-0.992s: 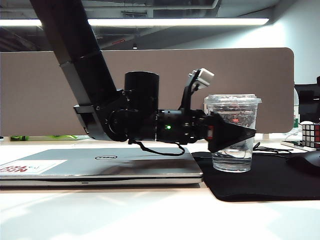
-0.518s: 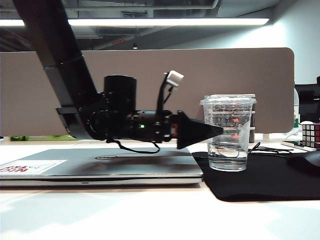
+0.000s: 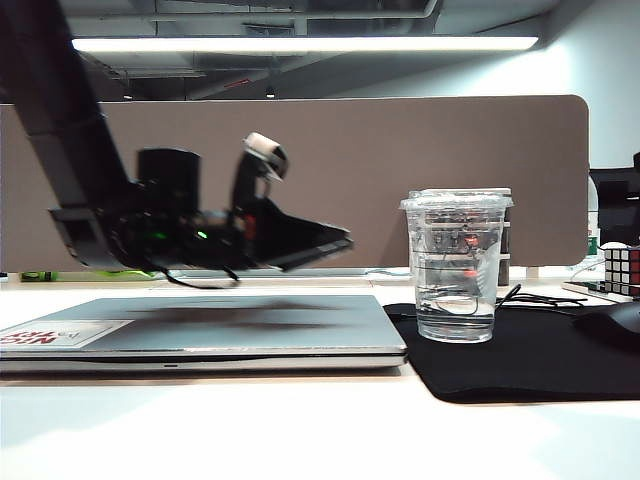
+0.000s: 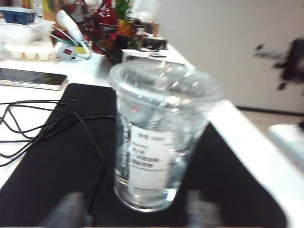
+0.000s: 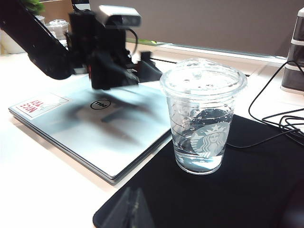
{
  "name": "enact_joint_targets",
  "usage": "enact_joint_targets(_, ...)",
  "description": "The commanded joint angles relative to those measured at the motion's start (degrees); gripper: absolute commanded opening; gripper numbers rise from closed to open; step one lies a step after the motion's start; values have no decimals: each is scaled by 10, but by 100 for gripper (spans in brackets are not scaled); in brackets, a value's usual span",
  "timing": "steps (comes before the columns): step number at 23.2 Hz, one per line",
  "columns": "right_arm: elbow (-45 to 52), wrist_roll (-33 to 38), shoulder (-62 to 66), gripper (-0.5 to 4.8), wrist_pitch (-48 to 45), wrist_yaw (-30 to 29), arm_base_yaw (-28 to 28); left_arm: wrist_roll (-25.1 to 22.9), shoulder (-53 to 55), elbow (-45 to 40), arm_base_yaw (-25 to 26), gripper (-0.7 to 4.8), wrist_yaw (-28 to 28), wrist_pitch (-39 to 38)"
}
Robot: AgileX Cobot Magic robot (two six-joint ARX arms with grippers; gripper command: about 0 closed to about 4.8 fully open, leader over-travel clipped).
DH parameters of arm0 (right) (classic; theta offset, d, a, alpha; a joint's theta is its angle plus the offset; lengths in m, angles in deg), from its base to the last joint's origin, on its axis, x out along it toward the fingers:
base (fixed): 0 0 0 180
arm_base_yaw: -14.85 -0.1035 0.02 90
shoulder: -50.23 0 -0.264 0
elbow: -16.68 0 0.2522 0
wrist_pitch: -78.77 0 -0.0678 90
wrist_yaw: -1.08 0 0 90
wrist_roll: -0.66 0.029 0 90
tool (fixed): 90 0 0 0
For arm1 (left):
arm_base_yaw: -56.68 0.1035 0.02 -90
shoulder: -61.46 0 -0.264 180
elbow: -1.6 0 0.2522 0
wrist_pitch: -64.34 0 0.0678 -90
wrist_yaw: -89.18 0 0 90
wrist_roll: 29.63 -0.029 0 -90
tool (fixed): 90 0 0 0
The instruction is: Pick up the coffee cup and place it on the right side of the laptop.
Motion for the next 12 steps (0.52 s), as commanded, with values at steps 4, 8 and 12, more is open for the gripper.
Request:
enact_joint_targets(4,3,-2,-1,-1,-6,-1,0,123,-42,-18,41,-5,-51,82)
enact_joint_targets(8,3,-2,-1,-1,-6,-1,0,169,-96,-97,61,-5,-14,201)
enact_joint_targets(12,3,-2,-1,-1,-6,-1,0,193,-170,-205,82,-5,49,243)
